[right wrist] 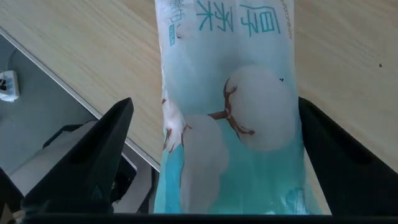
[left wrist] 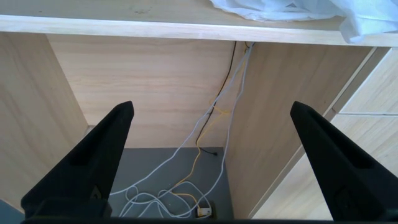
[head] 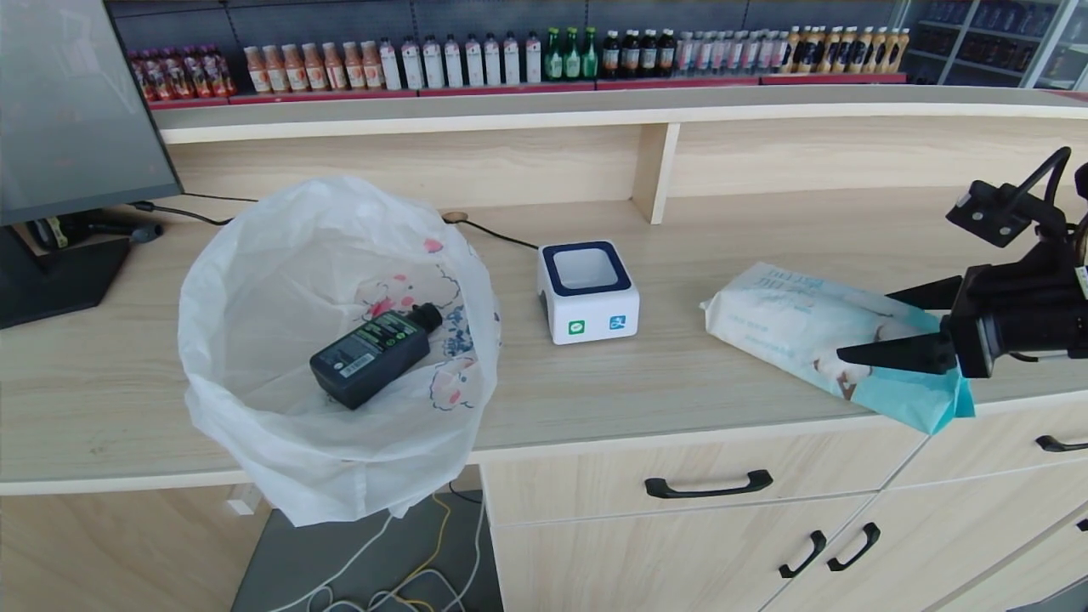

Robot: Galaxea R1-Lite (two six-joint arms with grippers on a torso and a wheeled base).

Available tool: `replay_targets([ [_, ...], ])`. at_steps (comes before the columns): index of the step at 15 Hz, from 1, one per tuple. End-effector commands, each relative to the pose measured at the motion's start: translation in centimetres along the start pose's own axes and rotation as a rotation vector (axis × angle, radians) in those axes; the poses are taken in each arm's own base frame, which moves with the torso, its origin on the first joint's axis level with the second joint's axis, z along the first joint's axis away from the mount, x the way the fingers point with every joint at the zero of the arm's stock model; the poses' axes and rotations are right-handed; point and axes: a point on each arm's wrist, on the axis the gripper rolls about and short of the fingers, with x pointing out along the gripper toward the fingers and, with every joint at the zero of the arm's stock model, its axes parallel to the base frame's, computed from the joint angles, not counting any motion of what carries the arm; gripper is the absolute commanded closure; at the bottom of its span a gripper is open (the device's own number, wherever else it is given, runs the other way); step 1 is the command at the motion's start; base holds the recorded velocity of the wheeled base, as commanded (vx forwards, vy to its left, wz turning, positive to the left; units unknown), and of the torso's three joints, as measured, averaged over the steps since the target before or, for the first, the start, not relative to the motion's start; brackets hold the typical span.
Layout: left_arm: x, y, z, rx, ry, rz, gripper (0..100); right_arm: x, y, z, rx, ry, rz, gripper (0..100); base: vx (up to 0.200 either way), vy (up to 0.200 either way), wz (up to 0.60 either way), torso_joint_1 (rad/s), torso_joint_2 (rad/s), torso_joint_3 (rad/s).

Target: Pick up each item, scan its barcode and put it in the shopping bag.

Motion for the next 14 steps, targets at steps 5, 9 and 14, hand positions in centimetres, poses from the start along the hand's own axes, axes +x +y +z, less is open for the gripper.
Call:
replay_targets([
  [5, 0.0, 0.0, 0.0, 0.0, 0.0, -0.001, 0, 1.2, 0.0, -0.8, 0.02, 0.028, 0.031, 100, 0.0, 0.0, 0.0, 0.0, 0.0, 0.0],
  [9, 0.0, 0.0, 0.0, 0.0, 0.0, 0.0, 0, 1.9, -0.5, -1.1, 0.029, 0.049, 0.023, 100, 0.0, 0.0, 0.0, 0.0, 0.0, 0.0],
  [14, 0.0, 0.0, 0.0, 0.0, 0.0, -0.001, 0, 1.9, -0.6, -1.0, 0.029, 0.046, 0.023, 100, 0.0, 0.0, 0.0, 0.0, 0.0, 0.0],
])
